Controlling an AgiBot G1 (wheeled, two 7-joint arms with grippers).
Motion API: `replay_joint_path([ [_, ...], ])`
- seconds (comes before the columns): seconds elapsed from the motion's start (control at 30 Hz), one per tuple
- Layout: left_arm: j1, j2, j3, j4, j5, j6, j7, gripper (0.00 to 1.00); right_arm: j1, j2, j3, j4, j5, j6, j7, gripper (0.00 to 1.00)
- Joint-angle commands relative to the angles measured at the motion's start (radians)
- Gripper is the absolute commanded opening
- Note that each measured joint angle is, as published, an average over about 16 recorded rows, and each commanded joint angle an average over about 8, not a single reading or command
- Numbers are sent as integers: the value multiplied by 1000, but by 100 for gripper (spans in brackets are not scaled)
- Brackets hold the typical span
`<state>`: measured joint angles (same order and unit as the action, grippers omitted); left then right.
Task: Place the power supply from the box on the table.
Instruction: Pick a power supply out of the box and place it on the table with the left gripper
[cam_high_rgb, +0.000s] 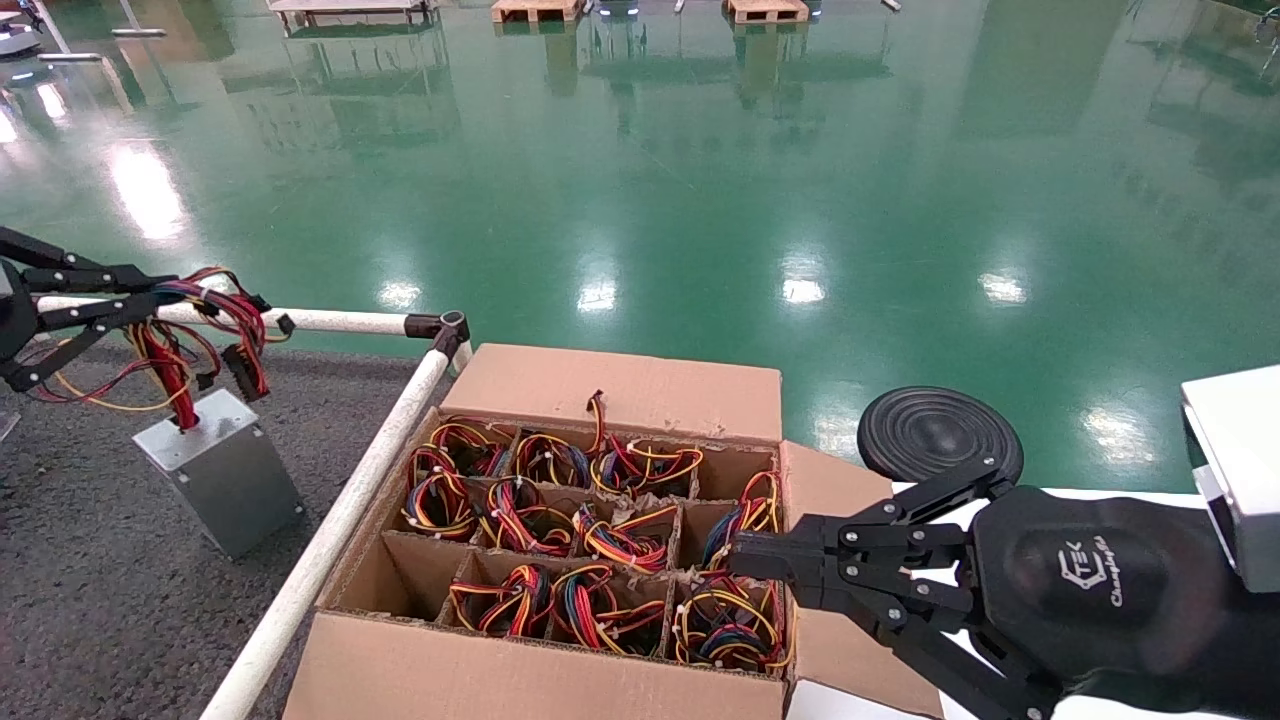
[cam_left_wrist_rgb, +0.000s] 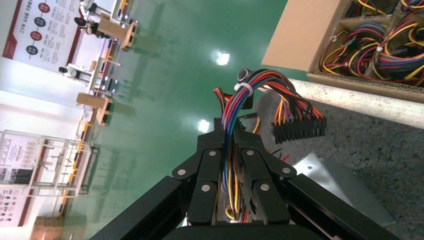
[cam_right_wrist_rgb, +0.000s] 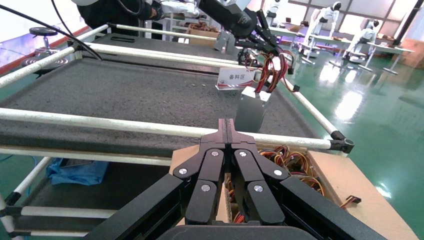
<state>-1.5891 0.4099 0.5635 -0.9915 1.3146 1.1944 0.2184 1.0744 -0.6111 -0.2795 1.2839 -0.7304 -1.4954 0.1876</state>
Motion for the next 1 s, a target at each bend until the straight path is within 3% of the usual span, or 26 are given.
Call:
replay_joint_path([
  [0.03,8,-2,-1,3,-9,2,1,0,0,0,0,0,0,0,0,0],
  [1.0,120,-80,-24,65,-64,-25,20,0,0,0,0,0,0,0,0,0],
])
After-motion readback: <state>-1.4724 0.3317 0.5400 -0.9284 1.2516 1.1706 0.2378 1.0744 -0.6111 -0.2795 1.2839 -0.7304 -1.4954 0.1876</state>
